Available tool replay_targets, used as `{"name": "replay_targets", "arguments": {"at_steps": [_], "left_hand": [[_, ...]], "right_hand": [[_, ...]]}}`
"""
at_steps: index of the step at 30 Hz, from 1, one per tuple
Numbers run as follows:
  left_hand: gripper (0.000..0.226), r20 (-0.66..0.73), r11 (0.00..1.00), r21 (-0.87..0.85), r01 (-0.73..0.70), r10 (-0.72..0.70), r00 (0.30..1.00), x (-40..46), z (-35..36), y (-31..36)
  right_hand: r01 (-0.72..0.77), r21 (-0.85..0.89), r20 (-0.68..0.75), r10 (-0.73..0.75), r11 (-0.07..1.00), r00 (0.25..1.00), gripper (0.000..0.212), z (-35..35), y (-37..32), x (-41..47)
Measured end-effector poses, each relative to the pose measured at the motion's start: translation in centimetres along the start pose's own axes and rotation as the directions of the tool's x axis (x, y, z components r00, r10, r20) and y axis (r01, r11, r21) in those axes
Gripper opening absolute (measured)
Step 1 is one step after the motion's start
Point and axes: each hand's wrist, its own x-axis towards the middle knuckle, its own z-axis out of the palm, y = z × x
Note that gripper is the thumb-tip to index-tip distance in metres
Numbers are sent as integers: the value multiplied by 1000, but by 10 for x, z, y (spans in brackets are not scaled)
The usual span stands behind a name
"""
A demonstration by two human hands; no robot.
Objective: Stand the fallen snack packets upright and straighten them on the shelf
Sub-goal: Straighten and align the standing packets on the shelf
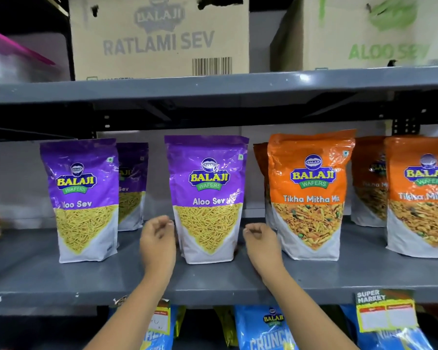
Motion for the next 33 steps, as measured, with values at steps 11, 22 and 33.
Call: {"name": "replay_targets", "arguments": {"at_steps": [11, 22, 33], "left_hand": [[20, 380, 972, -219, -88, 168, 909, -84, 143, 66], [24, 161, 986, -141, 88, -65, 985, -58, 214, 83], [36, -1, 991, -66, -113, 113, 994, -89, 217, 87]], "right_hand": [[122, 186, -394, -39, 975, 918, 12, -187, 26, 69], [0, 282, -81, 24, 959, 996, 14, -203, 31, 110], [333, 47, -279, -307, 942, 910, 6, -248, 30, 93]]}}
